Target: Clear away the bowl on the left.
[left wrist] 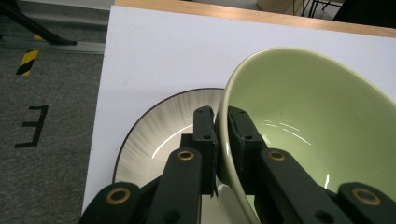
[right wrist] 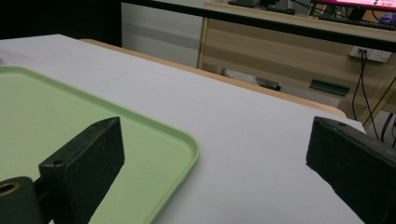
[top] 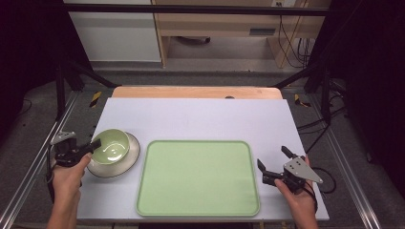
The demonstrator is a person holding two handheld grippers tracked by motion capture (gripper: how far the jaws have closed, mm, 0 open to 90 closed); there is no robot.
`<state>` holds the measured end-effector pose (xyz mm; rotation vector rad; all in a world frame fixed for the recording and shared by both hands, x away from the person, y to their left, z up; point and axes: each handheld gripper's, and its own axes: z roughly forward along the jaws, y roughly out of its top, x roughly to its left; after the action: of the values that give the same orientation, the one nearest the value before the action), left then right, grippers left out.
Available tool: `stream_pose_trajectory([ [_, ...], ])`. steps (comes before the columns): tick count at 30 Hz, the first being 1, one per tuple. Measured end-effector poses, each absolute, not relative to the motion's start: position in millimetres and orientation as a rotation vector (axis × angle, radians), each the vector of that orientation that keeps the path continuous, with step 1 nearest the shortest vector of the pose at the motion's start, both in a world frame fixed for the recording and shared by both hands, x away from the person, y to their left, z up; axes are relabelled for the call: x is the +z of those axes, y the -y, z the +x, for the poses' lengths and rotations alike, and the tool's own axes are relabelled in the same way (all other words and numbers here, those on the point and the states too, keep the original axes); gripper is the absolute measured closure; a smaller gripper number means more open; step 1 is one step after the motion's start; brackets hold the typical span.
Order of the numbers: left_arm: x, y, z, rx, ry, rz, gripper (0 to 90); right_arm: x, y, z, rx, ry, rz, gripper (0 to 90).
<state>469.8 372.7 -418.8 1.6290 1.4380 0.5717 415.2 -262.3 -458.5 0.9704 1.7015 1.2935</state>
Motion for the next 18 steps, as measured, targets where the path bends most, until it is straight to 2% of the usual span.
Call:
stream_pose_trajectory([
  [18, -404.8, -348.3, 467.6, 0.553, -1.361, 1.634, 82.5, -458.3, 262.3, 415.1, 1.293, -1.702, 0.969, 4.6],
])
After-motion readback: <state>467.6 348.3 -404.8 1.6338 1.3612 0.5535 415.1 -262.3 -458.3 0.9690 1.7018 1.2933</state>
